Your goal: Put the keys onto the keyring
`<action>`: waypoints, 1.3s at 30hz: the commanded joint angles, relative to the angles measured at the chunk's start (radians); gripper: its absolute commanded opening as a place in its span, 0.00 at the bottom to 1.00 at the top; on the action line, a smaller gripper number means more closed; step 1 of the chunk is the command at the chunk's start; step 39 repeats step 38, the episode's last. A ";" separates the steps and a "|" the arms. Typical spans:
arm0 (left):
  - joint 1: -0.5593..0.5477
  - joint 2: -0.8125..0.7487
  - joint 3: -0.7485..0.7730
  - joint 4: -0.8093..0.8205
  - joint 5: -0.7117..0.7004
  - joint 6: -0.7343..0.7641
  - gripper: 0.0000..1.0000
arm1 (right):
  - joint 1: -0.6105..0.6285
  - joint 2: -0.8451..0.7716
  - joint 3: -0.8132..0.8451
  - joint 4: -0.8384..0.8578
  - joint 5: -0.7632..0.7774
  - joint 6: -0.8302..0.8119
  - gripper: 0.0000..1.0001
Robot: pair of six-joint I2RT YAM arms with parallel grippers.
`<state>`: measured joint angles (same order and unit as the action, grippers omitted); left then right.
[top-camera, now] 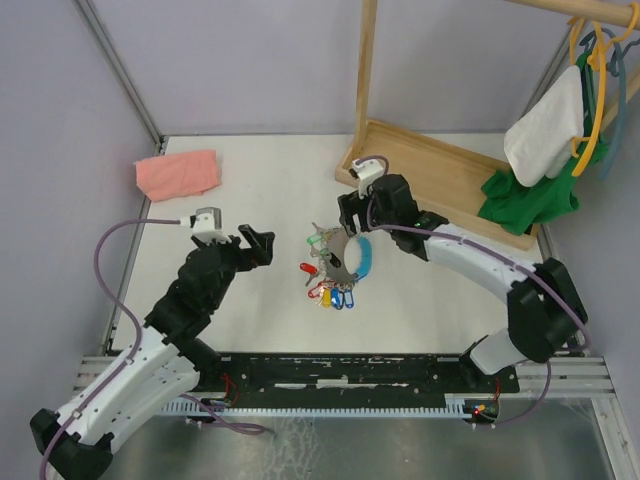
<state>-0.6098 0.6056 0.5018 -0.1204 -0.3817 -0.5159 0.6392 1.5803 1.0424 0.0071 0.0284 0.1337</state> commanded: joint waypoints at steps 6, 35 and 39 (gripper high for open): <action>0.007 -0.158 0.261 -0.268 0.015 0.069 0.99 | -0.004 -0.574 -0.099 -0.301 0.197 0.022 1.00; 0.008 -0.407 0.151 -0.264 0.015 0.301 0.99 | -0.003 -1.236 -0.186 -0.613 0.430 -0.031 1.00; 0.014 -0.414 0.141 -0.262 0.018 0.302 0.99 | -0.004 -1.228 -0.182 -0.617 0.428 -0.030 1.00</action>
